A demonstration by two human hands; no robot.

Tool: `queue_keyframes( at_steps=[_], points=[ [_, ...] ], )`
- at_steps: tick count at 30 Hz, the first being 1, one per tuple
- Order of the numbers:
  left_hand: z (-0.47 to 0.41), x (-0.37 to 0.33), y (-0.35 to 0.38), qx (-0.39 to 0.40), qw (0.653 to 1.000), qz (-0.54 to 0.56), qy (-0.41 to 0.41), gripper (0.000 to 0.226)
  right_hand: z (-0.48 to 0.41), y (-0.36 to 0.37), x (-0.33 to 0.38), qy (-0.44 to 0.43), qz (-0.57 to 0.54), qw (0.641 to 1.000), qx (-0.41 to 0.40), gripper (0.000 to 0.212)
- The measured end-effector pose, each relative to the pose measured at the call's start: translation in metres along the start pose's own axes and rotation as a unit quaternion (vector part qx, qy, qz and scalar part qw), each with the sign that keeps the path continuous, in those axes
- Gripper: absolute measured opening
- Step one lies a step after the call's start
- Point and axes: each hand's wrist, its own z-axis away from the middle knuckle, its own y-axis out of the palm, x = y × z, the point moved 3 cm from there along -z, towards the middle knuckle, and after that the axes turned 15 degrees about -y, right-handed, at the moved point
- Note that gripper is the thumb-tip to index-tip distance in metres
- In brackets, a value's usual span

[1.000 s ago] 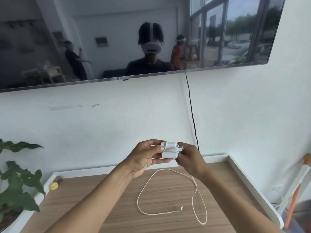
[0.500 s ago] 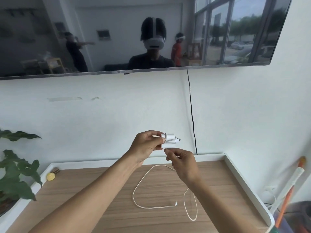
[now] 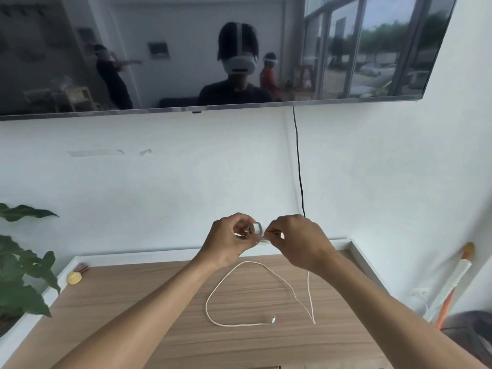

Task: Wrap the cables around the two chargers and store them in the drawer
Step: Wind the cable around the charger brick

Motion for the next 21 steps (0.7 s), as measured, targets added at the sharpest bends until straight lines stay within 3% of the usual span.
queue_keyframes(
  at_steps=[6,13,17,21],
  points=[
    [0.004,-0.005,-0.003,0.069,0.997,-0.012,0.044,0.017,-0.011,-0.023,-0.004,-0.027,0.012,1.0,0.009,0.017],
    [0.007,-0.014,-0.014,0.158,0.986,-0.029,0.04,0.017,-0.021,-0.03,-0.015,-0.019,-0.124,0.992,0.014,0.014],
    [0.01,-0.017,-0.018,0.226,0.971,0.075,-0.007,0.02,-0.021,-0.026,-0.019,-0.008,-0.258,0.966,-0.002,0.01],
    [0.01,-0.02,-0.016,0.236,0.949,0.203,-0.057,0.032,-0.019,-0.011,-0.027,0.001,-0.338,0.939,-0.055,0.017]
  ],
)
